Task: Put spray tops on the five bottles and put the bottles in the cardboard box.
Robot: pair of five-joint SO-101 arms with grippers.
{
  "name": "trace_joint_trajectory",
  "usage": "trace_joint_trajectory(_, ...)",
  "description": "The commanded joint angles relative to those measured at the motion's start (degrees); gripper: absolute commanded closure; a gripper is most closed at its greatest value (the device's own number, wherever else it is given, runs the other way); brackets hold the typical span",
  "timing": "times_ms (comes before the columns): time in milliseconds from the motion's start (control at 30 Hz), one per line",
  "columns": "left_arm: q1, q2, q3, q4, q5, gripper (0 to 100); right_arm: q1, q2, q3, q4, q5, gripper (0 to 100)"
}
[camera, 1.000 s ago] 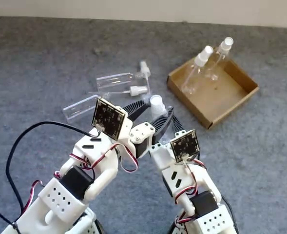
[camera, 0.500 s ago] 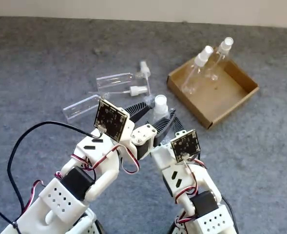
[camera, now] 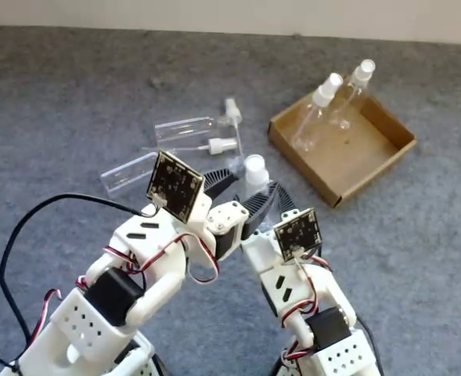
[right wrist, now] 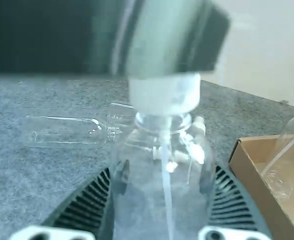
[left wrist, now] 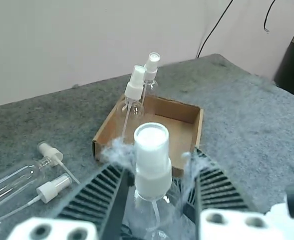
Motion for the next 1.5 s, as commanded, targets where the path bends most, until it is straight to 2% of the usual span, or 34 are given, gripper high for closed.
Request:
trace_joint_trajectory(0,0.57,-0.92,-6.20,2.55,-0.70,84,0.75,-0.22,9.10,0.22,-0.53,83.8)
trace_joint_trajectory(500,0.48,-1.98,-9.01,3.96,-0.79,84,0.66,-0.75,9.10,3.12,-0.44,83.8)
trace_joint_trajectory(767,-1.54,-9.10,-9.36,16.79,-0.88,84,0.57,-0.75,9.10,3.30,-0.53,83.9)
trace_joint_trajectory(833,-3.21,-11.12,-9.27,18.90,-0.88,87,0.57,-0.75,9.10,3.30,-0.53,83.9)
trace_joint_trajectory(967,-4.18,-14.37,-9.01,20.84,-0.88,99,0.57,-0.75,9.10,3.30,-0.53,83.9)
trace_joint_trajectory(1033,-4.35,-15.96,-8.48,22.07,-0.88,98,0.57,-0.75,9.10,3.38,-0.53,83.9)
trace_joint_trajectory(1233,-4.62,-21.49,0.22,23.38,-0.88,99,0.22,-0.84,9.10,3.38,-0.26,83.9)
trace_joint_trajectory(1467,-10.07,-33.71,16.22,21.10,-0.88,99,4.26,-0.84,9.01,3.12,-0.18,83.9)
